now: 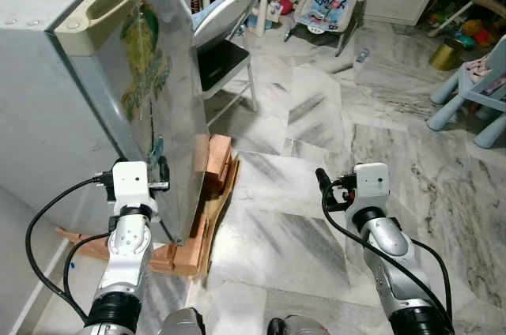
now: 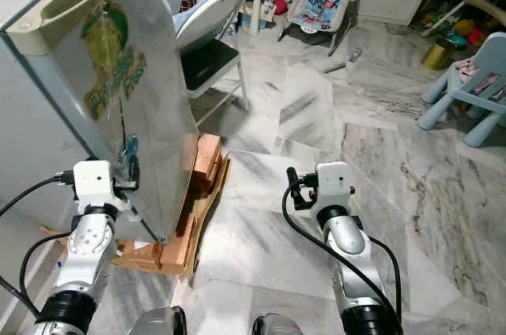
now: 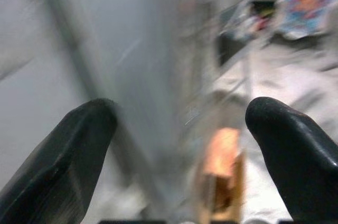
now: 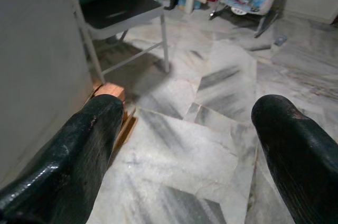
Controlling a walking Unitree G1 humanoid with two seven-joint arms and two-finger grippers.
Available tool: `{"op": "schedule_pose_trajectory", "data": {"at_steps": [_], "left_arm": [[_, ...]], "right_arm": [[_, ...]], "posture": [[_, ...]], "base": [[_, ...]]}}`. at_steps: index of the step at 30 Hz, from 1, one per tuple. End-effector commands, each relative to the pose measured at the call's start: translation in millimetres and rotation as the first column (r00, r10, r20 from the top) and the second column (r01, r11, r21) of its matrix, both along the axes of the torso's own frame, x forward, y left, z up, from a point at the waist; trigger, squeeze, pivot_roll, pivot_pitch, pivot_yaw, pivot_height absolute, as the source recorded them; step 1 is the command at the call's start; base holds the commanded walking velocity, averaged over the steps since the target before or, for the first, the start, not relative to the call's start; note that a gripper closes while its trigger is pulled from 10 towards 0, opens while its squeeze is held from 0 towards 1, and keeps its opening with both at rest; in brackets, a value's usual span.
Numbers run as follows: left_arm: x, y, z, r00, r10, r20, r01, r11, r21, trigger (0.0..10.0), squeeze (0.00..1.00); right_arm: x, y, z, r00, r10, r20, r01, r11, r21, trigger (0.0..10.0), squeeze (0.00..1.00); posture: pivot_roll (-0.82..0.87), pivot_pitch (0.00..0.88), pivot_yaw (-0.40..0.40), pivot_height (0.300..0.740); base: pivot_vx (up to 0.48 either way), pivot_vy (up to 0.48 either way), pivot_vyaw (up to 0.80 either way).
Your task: Restocking fridge
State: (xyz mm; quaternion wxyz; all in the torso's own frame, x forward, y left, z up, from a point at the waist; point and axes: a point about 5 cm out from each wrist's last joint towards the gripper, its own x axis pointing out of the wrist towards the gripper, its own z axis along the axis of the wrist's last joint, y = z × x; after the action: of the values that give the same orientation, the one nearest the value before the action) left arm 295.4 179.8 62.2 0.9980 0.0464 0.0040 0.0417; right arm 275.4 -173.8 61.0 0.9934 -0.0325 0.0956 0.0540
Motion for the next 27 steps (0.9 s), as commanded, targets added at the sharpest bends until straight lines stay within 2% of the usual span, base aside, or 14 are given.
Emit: {"op": "schedule_pose_trajectory", "data": {"at_steps": [1,7,8,9,10,11,12,13,14,16,17,18,23,27], "left_arm": [[9.2,-27.3,12,0.989,-0.143,0.042,0.142,0.99,0.022,10.0,0.0],[16.7,-76.6,28,0.939,-0.336,0.079,0.336,0.942,0.002,10.0,0.0],[17.5,-100.9,35,0.903,-0.421,0.084,0.424,0.906,-0.015,10.0,0.0],[17.7,-107.4,37,0.892,-0.445,0.085,0.448,0.894,-0.02,10.0,0.0],[7.0,-159.3,56,0.738,-0.662,0.132,0.666,0.746,0.019,10.0,0.0],[1.1,-178.7,65,0.669,-0.727,0.153,0.731,0.681,0.04,10.0,0.0],[1.1,-178.7,65,0.669,-0.727,0.153,0.731,0.681,0.04,10.0,0.0],[-7.3,-205.9,81,0.567,-0.802,0.188,0.805,0.588,0.078,10.0,0.0],[-7.4,-211.6,87,0.555,-0.807,0.204,0.812,0.579,0.081,10.0,0.0],[-3.2,-213.9,92,0.572,-0.789,0.224,0.799,0.597,0.064,10.0,0.0],[6.8,-203.9,89,0.629,-0.748,0.213,0.757,0.651,0.05,10.0,0.0],[6.8,-203.9,89,0.629,-0.748,0.213,0.757,0.651,0.05,10.0,0.0],[21.5,-158.4,76,0.771,-0.612,0.176,0.621,0.783,0.004,10.0,0.0],[18.7,-133.6,67,0.821,-0.547,0.164,0.558,0.829,-0.032,10.0,0.0]], "right_arm": [[-3.8,-3.0,-8,0.999,0.001,-0.04,-0.002,1.0,-0.026,10.0,0.0],[-8.0,-10.8,-21,0.994,-0.027,-0.104,0.021,0.998,-0.058,10.0,0.0],[-8.8,-11.7,-24,0.991,-0.024,-0.128,0.015,0.998,-0.067,10.0,0.0],[-8.9,-11.9,-25,0.991,-0.023,-0.135,0.013,0.997,-0.07,10.0,0.0],[-13.0,-12.0,-35,0.981,-0.013,-0.194,-0.004,0.996,-0.087,10.0,0.0],[-15.3,-11.6,-39,0.975,-0.005,-0.222,-0.017,0.995,-0.097,10.0,0.0],[-15.3,-11.6,-39,0.975,-0.005,-0.222,-0.017,0.995,-0.097,10.0,0.0],[-19.0,-9.7,-46,0.965,0.013,-0.263,-0.044,0.993,-0.112,10.0,0.0],[-19.9,-9.5,-48,0.962,0.016,-0.274,-0.049,0.992,-0.114,10.0,0.0],[-20.5,-9.9,-49,0.958,0.014,-0.286,-0.049,0.992,-0.117,10.0,0.0],[-21.2,-11.5,-50,0.957,0.005,-0.29,-0.04,0.993,-0.113,10.0,0.0],[-21.2,-11.5,-50,0.957,0.005,-0.29,-0.04,0.993,-0.113,10.0,0.0],[-28.4,-14.2,-55,0.952,0.0,-0.306,-0.034,0.994,-0.107,10.0,0.0],[-25.7,-11.1,-55,0.953,0.009,-0.303,-0.04,0.995,-0.094,10.0,0.0]], "posture": [[-0.02,0.089,-0.043,0.74],[-0.02,0.087,-0.037,0.74],[-0.01,0.09,-0.043,0.74],[-0.01,0.09,-0.043,0.74],[0.0,0.086,-0.045,0.74],[0.0,0.086,-0.045,0.74],[0.0,0.086,-0.045,0.74],[-0.01,0.08,-0.04,0.74],[-0.01,0.08,-0.04,0.74],[-0.02,0.08,-0.035,0.74],[-0.02,0.077,-0.032,0.74],[-0.02,0.077,-0.032,0.74],[-0.02,0.08,-0.024,0.74],[-0.02,0.078,-0.024,0.74]], "base": [[0.0,0.0,0.0],[0.0,0.0,0.0],[0.0,0.0,0.0],[0.0,0.0,0.0],[0.0,0.0,0.0],[0.0,0.0,0.0],[0.0,0.0,0.0],[0.0,0.0,0.0],[0.0,0.0,0.0],[0.0,0.0,0.0],[0.0,0.0,0.0],[0.0,0.0,0.0],[0.0,0.0,0.0],[0.0,0.0,0.0]]}}
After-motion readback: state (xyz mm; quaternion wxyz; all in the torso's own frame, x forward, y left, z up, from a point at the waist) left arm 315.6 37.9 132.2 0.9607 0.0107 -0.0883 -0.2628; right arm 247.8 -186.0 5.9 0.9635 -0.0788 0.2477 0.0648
